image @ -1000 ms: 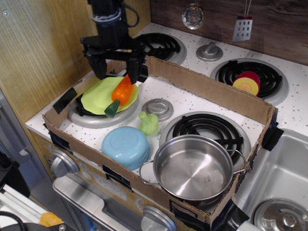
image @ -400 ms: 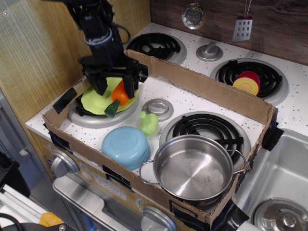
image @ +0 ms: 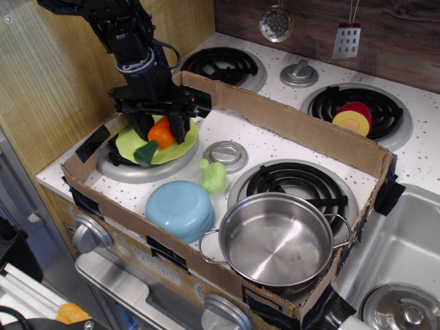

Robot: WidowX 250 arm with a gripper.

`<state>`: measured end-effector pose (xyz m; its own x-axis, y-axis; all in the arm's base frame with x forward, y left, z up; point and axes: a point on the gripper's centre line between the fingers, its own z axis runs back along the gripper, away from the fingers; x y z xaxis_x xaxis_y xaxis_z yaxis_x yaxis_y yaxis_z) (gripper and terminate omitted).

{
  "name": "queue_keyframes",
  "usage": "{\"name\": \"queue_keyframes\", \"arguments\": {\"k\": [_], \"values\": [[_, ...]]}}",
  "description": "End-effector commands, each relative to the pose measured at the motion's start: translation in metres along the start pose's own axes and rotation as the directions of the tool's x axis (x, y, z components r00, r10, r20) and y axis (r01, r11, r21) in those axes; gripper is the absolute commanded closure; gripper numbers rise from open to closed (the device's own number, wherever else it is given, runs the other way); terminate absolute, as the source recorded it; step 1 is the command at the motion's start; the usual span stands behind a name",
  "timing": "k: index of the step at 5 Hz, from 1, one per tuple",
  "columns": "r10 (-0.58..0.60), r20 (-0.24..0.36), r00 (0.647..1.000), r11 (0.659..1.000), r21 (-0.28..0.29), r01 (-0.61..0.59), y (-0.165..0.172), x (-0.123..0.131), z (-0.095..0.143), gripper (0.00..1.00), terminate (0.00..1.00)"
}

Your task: Take carrot off plate

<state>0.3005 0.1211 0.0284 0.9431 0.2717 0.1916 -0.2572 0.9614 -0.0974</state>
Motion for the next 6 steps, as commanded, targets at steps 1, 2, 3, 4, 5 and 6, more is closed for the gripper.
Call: {"name": "queue_keyframes", "arguments": {"k": [1, 2, 3, 4, 5, 6], "values": [[0.022, -0.004, 1.0, 0.998, 0.059, -0.021, -0.014, 0.013, 0.031, 1.0, 0.0], [0.092, 0.006, 0.996, 0.993, 0.068, -0.093, -0.028, 0.022, 0.051, 1.0, 0.0], [0.214, 0.007, 0.977, 0.972, 0.096, -0.214, -0.047, 0.028, 0.068, 1.0, 0.0], [0.473, -0.055, 0.88, 0.881, 0.031, -0.472, -0.071, 0.027, 0.069, 1.0, 0.0], [0.661, -0.084, 0.746, 0.75, 0.047, -0.66, -0.101, 0.02, 0.061, 1.0, 0.0], [0.756, -0.224, 0.615, 0.641, 0.064, -0.765, -0.125, 0.013, 0.063, 1.0, 0.0]]}}
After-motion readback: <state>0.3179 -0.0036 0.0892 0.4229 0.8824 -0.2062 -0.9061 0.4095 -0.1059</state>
